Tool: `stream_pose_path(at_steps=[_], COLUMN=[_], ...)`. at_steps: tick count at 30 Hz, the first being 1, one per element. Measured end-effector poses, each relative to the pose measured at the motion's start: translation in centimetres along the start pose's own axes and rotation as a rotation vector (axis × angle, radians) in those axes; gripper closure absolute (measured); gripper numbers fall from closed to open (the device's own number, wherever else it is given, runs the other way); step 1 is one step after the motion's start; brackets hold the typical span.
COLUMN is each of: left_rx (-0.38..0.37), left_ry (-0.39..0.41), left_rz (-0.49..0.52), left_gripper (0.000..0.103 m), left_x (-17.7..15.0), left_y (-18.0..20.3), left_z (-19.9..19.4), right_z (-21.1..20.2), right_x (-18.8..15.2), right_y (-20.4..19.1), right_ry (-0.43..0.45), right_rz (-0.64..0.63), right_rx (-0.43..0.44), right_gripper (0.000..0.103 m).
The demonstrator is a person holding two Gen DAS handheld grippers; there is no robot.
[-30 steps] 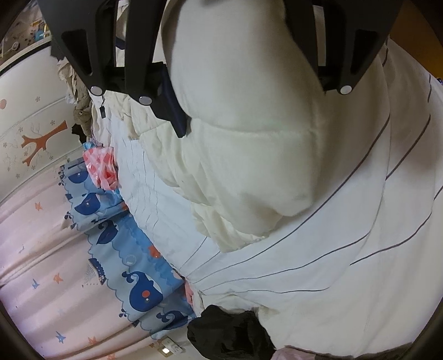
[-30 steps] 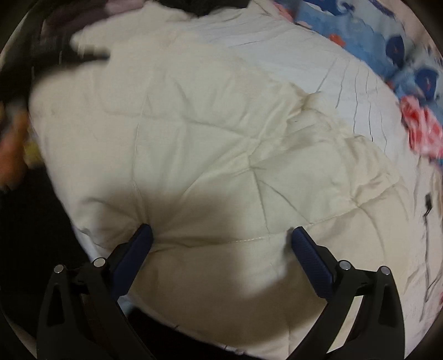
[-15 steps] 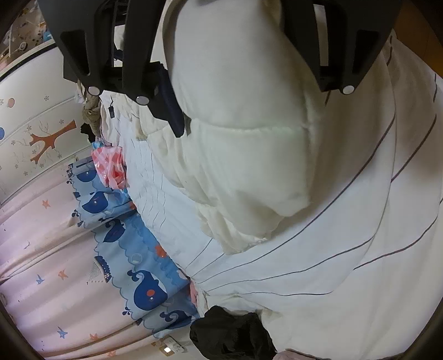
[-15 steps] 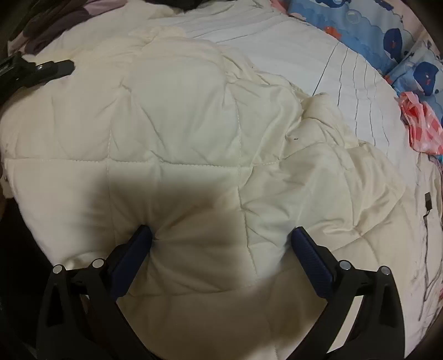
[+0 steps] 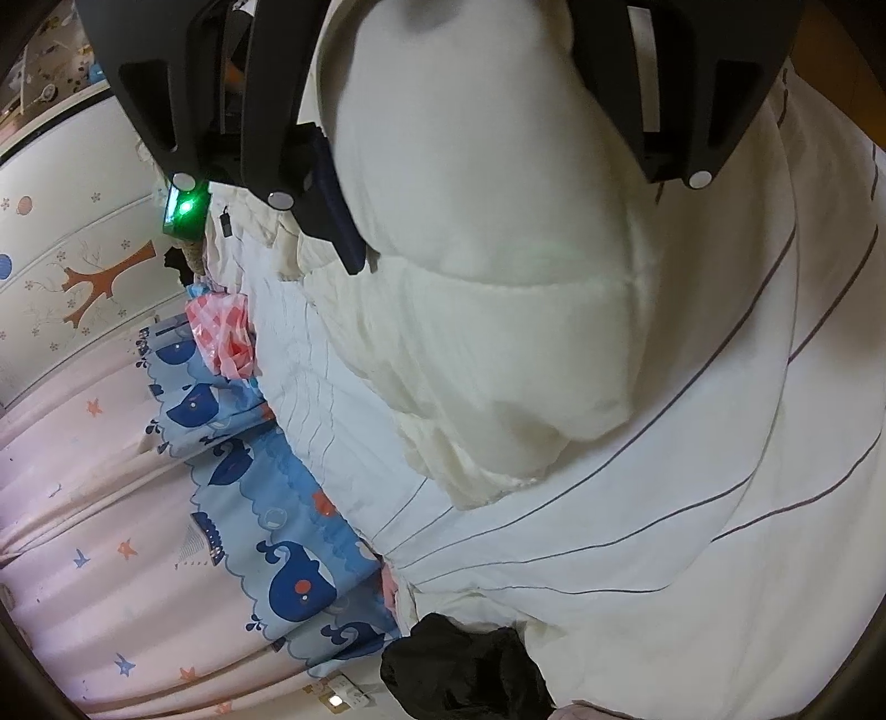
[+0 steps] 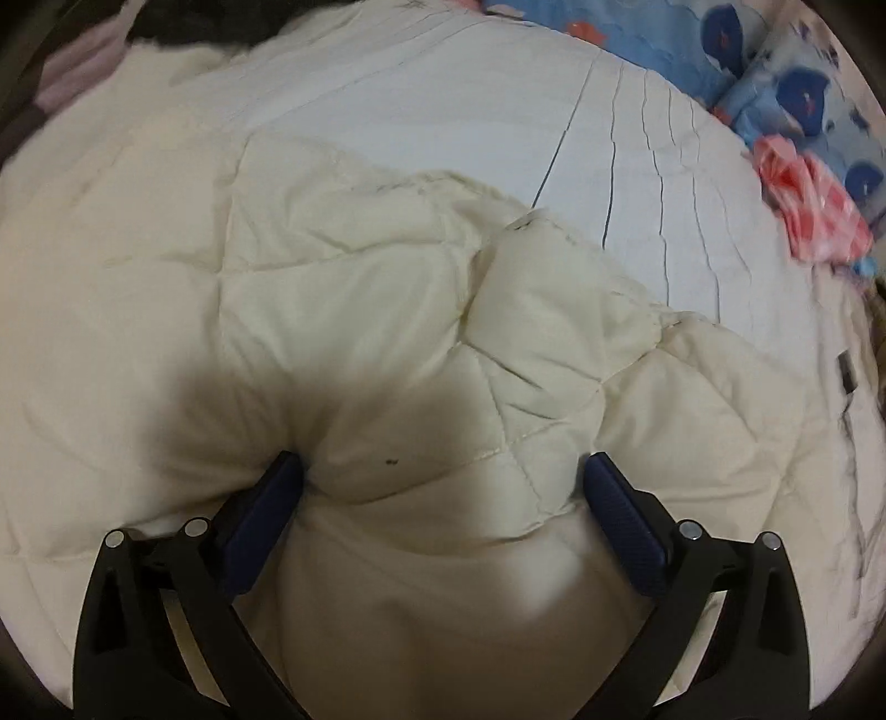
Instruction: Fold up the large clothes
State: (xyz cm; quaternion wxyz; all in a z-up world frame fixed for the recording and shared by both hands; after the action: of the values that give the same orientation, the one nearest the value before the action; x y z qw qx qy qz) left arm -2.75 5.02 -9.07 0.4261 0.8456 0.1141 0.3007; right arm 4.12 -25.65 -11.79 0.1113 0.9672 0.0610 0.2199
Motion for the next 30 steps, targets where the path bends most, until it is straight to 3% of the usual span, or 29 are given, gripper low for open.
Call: stream_pose_path(at_steps=[6,10,13,15,17,21,23,24,30], left_rx=[-0.008,-0.006,-0.002,0.009,0.010,0.009,0.015,0.017,0.015], left_ry=[0.000,0.000,-0.002,-0.003,-0.002,-0.002,0.002,0.002,0.001], left_rz=[-0.016,-0.016,-0.014,-0.006,-0.013,-0.024,-0.020,-0.018,-0.022], left_gripper=[0.047,0.047,0.047,0.047,0.047,0.047,0.047,0.047,0.047], left_x=[0.0,0.1,0.1,0.1,0.1,0.1,0.1,0.1,0.1], left_y=[-0.4,-0.4,-0.4,-0.2,-0.4,-0.6,-0.7,-0.7,-0.8], left_z=[-0.1,-0.1,0.0,0.0,0.0,0.0,0.0,0.0,0.0], right_z=[-5.1,-10.3,-8.7,-8.7,-9.4,-11.9,-11.7,-9.9,-9.8], right_x=[-2.0,-6.4,-9.7,-10.0,-9.4,-8.6,-9.5,-10.4,-10.5], right_y=[-0.1,-1.7,-3.6,-4.0,-3.5,-2.4,-3.0,-3.3,-3.7], right_ry=[0.077,0.119,0.023,0.063,0.025,0.083,0.058,0.001,0.004], right_rz=[0.000,-0.068,-0.166,-0.167,-0.128,-0.138,-0.180,-0.222,-0.185], right_rx=[0.037,0.076,0.061,0.053,0.075,0.115,0.081,0.050,0.069], right_gripper=[0.006,0.006,0.006,0.006,0.006,0.006,0.006,0.006,0.006])
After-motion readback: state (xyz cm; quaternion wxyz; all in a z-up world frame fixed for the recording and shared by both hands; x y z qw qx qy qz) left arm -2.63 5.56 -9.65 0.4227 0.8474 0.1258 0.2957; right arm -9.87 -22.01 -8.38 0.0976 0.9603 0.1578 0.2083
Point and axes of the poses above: each gripper's, at about its wrist camera, not at the fingertips, and z roughly the way its jaws point, y to its right, x to its top, the point moved 6 cm from there along z, roughly the way its jaws point, and after that the axes turned 6 degrees about -x, right-handed, at the moved point
